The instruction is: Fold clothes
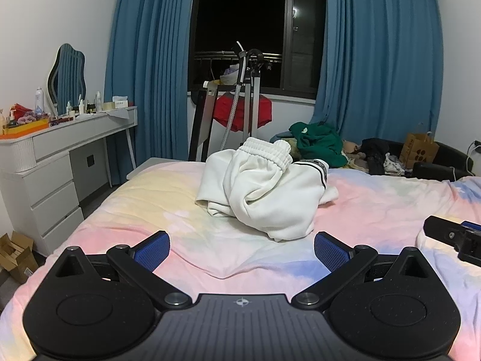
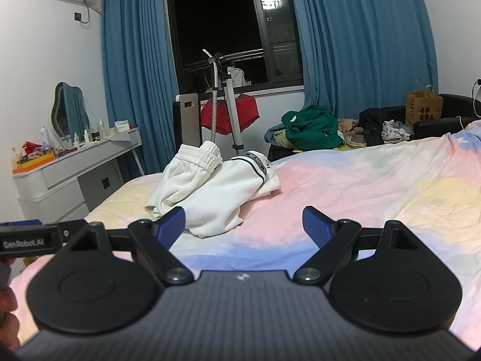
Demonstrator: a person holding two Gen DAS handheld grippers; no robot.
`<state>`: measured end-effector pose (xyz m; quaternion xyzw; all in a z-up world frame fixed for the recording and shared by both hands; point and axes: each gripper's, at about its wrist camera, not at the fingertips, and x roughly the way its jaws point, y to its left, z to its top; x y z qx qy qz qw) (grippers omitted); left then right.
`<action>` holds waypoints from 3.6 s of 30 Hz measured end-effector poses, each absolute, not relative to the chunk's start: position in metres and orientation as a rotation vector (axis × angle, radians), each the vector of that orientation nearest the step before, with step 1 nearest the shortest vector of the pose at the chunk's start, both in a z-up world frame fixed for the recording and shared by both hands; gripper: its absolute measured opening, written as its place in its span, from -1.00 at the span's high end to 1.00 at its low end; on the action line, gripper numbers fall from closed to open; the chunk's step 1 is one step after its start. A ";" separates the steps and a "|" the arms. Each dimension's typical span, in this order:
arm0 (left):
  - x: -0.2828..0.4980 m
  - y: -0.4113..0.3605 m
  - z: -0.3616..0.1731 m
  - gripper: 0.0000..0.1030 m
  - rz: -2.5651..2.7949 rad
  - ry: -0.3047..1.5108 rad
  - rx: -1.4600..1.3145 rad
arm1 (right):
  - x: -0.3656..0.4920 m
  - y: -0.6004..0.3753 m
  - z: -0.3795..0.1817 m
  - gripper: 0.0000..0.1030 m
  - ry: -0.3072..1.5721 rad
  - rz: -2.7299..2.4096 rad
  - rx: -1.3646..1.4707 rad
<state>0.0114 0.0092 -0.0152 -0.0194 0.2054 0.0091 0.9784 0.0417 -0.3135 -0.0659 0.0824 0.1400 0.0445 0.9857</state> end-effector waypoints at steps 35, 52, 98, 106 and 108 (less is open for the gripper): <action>0.200 -0.006 -0.034 -0.98 -0.034 0.426 -0.052 | 0.062 -0.358 -0.085 -0.68 0.381 0.027 0.396; 0.447 -0.010 -0.029 -0.74 0.147 0.574 -0.317 | 0.124 -0.376 -0.144 -0.68 0.541 -0.016 0.480; 0.068 0.098 -0.068 0.48 0.073 0.672 -0.436 | 0.100 -0.251 -0.080 -0.67 0.371 0.330 0.014; 0.106 0.120 -0.103 0.21 0.120 0.750 -0.514 | 0.206 -0.165 -0.052 -0.48 0.508 0.386 -0.216; 0.112 0.120 -0.108 0.22 0.103 0.757 -0.519 | 0.226 -0.143 -0.053 -0.42 0.528 0.372 -0.309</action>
